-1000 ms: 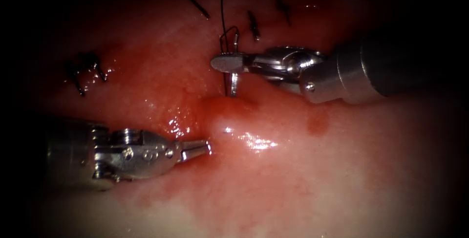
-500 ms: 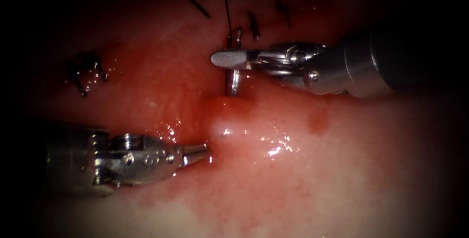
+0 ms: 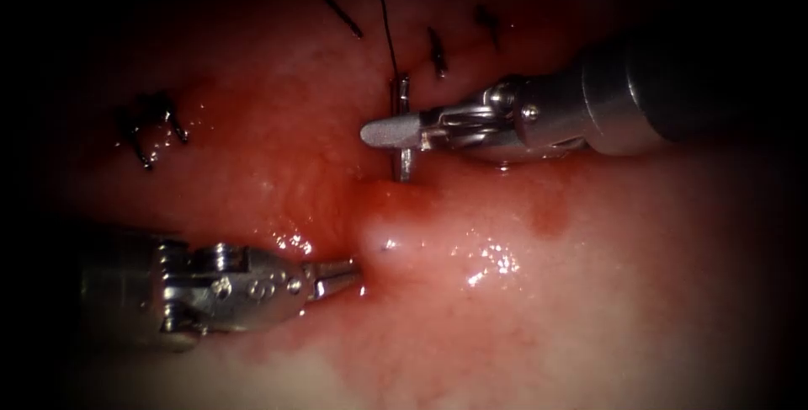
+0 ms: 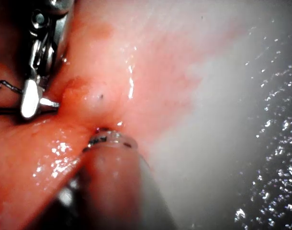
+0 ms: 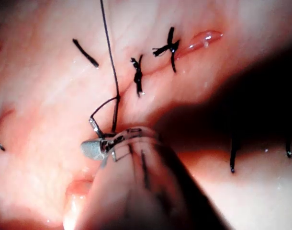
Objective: Wound Closure
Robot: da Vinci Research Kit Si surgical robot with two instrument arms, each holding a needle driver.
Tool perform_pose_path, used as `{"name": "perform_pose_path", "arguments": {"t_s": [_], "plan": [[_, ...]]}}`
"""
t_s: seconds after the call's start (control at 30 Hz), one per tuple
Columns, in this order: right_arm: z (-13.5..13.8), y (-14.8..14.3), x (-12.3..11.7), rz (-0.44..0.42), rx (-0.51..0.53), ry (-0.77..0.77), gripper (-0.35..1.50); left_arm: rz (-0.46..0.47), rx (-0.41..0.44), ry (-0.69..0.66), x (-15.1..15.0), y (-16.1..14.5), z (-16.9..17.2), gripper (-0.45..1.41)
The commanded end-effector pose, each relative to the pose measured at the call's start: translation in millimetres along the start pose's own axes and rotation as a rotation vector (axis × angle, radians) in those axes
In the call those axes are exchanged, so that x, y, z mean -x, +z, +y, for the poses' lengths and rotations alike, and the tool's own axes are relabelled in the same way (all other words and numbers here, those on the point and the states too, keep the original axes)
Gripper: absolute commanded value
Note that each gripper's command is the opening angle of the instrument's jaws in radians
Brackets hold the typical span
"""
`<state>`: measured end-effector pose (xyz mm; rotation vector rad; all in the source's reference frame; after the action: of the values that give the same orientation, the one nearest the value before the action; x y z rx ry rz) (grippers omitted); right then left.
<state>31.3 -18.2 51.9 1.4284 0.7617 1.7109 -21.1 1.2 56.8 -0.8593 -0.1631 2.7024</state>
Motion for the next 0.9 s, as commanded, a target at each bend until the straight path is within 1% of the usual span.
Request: {"name": "perform_pose_path", "arguments": {"t_s": [0.03, 0.07, 0.1, 0.13, 0.17, 0.27, 0.4, 0.47, 0.5, 0.6, 0.63, 0.73, 0.87, 0.9], "plan": [[0.3, 0.9, 1.3, -0.02, -0.001, 0.015, -0.35, 0.0, 0.003, -0.001, 0.1, 0.8, 1.0, -0.13], [0.3, 0.9, 1.3, -0.02, -0.001, 0.015, -0.35, 0.0, 0.003, -0.001, 0.1, 0.8, 1.0, -0.13], [0.0, 1.1, 2.2, -0.041, 0.019, 0.033, -0.35, 0.0, 0.003, -0.001, 0.1, 0.8, 1.0, -0.13], [0.0, 1.1, 2.2, -0.041, 0.019, 0.033, -0.35, 0.0, 0.003, -0.001, 0.1, 0.8, 1.0, -0.13], [-0.2, 1.1, 2.7, -0.053, 0.017, 0.057, -0.35, 0.0, 0.003, -0.001, 0.1, 0.8, 1.0, -0.13], [-0.5, 1.0, 3.0, -0.058, 0.016, 0.088, -0.35, 0.0, 0.003, -0.001, 0.1, 0.8, 1.0, -0.13], [-0.3, 0.8, 3.8, -0.055, -0.015, 0.135, -0.35, -0.002, 0.001, -0.001, 0.1, 0.8, 1.0, -0.13], [-0.1, 0.9, 4.6, -0.06, -0.015, 0.137, -0.35, -0.002, 0.001, -0.001, 0.1, 0.7, 1.0, -0.13], [-0.1, 1.1, 5.6, -0.068, -0.021, 0.144, -0.35, -0.001, 0.001, -0.001, 0.1, 0.7, 0.9, -0.13], [-0.2, 1.3, 7.2, -0.077, -0.027, 0.153, -0.35, -0.002, 0.001, -0.001, 0.1, 0.8, 0.9, -0.13], [-0.2, 1.3, 7.2, -0.077, -0.027, 0.153, -0.35, -0.002, 0.001, -0.001, 0.1, 0.8, 0.9, -0.13], [-0.4, 1.3, 8.8, -0.08, -0.036, 0.156, -0.35, -0.001, 0.001, -0.001, 0.1, 0.7, 0.9, -0.13], [-0.5, 1.1, 9.5, -0.077, -0.038, 0.155, -0.35, -0.001, 0.002, -0.001, 0.1, 0.7, 0.9, -0.13], [-0.6, 0.9, 10.0, -0.075, -0.041, 0.156, -0.35, -0.003, -0.001, -0.001, 0.1, 0.7, 0.9, -0.13]]}}
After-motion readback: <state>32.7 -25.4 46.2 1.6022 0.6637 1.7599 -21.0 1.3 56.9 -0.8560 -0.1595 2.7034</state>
